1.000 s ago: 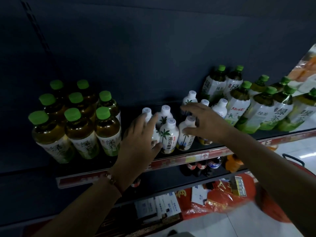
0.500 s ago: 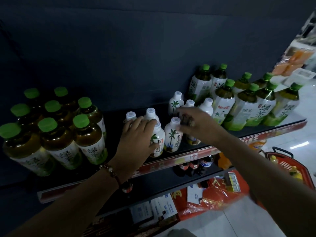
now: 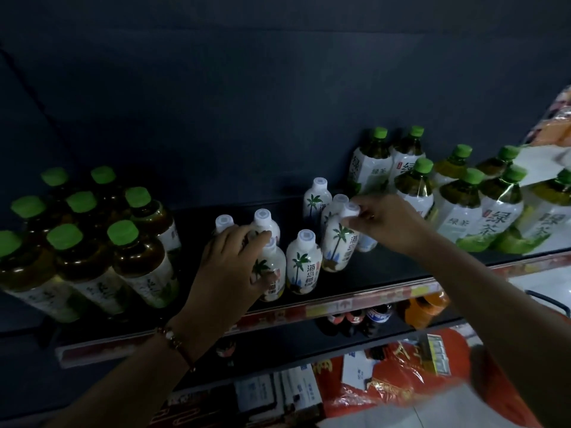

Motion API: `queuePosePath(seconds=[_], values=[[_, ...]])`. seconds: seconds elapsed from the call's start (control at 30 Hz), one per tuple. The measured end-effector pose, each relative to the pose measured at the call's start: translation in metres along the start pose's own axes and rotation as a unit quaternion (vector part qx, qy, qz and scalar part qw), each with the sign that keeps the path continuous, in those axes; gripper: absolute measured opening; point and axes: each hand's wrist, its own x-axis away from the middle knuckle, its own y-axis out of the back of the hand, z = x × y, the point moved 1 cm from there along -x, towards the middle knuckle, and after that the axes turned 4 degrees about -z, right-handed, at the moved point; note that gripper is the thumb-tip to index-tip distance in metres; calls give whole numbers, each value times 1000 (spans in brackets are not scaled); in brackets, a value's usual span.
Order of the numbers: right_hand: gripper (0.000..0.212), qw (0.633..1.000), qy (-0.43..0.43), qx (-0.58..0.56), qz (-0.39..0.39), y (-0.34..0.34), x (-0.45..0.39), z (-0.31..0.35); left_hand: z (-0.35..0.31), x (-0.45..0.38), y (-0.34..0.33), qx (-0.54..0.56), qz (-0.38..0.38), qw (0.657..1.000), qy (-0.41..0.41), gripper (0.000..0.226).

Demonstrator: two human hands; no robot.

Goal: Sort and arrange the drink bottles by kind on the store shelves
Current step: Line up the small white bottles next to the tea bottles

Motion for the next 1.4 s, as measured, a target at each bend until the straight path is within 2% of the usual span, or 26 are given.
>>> queuePosePath(seconds=[0.2, 0.37, 0.47, 0.7, 0.87, 0.97, 1.07, 1.1, 1.23, 1.4], values=[[16, 994, 108, 22, -27, -6, -38, 32, -1, -1, 1, 9, 17, 1000, 19, 63], [25, 990, 107, 95, 6, -24, -62, 49, 1, 2, 0, 12, 20, 1000, 19, 61], [41, 984, 107, 139, 44, -43, -67, 57, 1, 4, -1, 9, 11, 1000, 17, 63], [41, 995, 40, 14, 94, -59, -66, 48, 3, 5, -4, 19, 11, 999, 28, 64], [46, 996, 23, -11, 87, -53, -55, 47, 4, 5, -5, 10, 19, 1000, 21, 64], [43, 993, 43, -91, 69, -40, -28, 43, 4, 7, -4, 15, 14, 1000, 12, 66], [68, 984, 90, -41, 149, -43, 9, 40, 3, 6, -4, 15, 8, 1000, 12, 67], [71, 983, 103, -16, 149, -50, 15, 38, 3, 6, -5, 14, 8, 1000, 14, 67], [68, 990, 107, -34, 87, -63, 19, 34, 3, 6, -4, 18, 16, 999, 23, 68], [69, 990, 115, -43, 71, -68, 23, 29, 3, 5, -2, 21, 23, 999, 23, 68]])
